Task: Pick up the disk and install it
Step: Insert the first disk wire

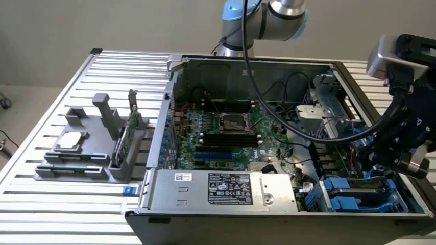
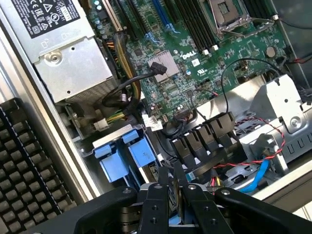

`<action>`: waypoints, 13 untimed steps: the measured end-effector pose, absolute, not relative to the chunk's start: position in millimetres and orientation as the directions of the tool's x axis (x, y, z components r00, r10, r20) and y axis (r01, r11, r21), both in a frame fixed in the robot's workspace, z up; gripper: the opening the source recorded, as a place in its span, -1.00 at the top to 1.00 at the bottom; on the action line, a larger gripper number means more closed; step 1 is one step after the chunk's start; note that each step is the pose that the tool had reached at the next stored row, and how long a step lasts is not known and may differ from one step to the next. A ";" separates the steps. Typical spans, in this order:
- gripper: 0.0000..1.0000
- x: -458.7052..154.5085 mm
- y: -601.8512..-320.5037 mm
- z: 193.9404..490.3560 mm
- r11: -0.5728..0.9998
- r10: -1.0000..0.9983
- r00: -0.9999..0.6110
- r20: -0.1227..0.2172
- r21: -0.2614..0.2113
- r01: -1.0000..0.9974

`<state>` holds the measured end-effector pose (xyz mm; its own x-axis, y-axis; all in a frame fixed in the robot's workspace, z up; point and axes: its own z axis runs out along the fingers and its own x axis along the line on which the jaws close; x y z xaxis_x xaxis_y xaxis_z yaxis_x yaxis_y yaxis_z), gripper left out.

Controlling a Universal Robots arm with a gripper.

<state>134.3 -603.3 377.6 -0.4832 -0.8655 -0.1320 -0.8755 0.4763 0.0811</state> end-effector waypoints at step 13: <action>0.61 134.3 -603.3 377.4 0.636 -0.752 -0.642 -0.149 0.093 -0.766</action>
<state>134.3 -603.3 377.4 -0.6424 -0.7518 -0.1488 -0.7659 0.6362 0.0926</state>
